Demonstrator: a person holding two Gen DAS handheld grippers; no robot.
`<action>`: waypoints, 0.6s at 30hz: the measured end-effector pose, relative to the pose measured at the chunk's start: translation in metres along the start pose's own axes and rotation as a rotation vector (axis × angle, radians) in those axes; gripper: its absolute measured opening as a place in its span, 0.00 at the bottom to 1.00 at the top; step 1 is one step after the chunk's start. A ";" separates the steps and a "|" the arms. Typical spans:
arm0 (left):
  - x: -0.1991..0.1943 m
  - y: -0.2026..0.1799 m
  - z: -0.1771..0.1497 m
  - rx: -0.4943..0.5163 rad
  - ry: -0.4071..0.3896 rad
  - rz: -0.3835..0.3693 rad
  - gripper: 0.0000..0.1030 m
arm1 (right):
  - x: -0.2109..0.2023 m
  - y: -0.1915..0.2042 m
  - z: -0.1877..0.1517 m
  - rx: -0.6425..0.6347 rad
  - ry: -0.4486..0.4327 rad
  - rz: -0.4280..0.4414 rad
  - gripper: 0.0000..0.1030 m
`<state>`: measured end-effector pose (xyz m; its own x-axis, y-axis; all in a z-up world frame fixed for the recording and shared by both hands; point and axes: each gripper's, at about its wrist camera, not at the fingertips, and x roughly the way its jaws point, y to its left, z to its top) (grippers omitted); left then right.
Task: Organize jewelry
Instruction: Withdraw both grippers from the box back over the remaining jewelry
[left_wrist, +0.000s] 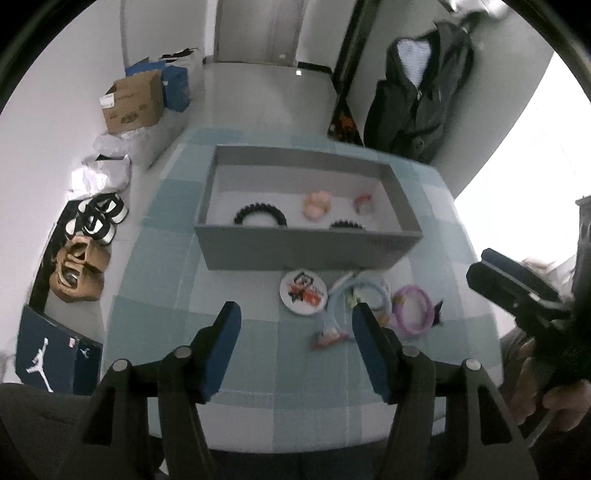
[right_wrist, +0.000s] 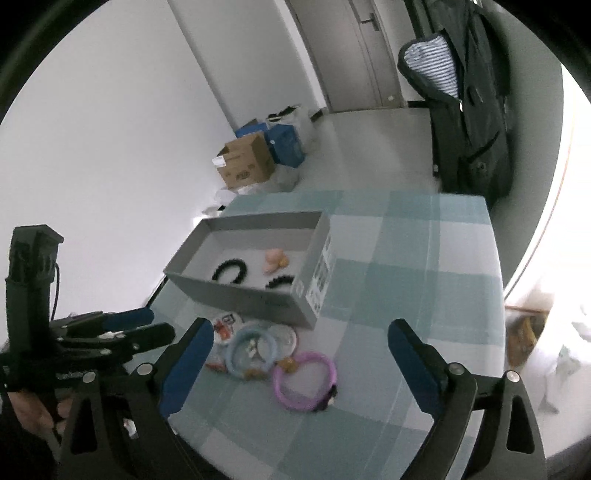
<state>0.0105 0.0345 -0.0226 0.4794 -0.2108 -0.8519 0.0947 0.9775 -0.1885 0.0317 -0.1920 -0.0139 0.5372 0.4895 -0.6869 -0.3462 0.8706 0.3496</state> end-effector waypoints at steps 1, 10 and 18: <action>0.002 -0.002 -0.002 0.011 0.008 -0.006 0.56 | 0.000 0.001 -0.002 0.002 0.001 0.000 0.93; 0.022 -0.003 -0.011 0.031 0.074 -0.006 0.65 | 0.001 0.004 -0.011 0.002 -0.004 0.007 0.97; 0.033 0.010 -0.008 -0.019 0.110 -0.020 0.65 | 0.007 -0.003 -0.012 0.025 0.008 0.005 0.97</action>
<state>0.0204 0.0369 -0.0566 0.3787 -0.2313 -0.8962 0.0862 0.9729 -0.2147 0.0271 -0.1918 -0.0277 0.5294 0.4937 -0.6900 -0.3294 0.8690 0.3691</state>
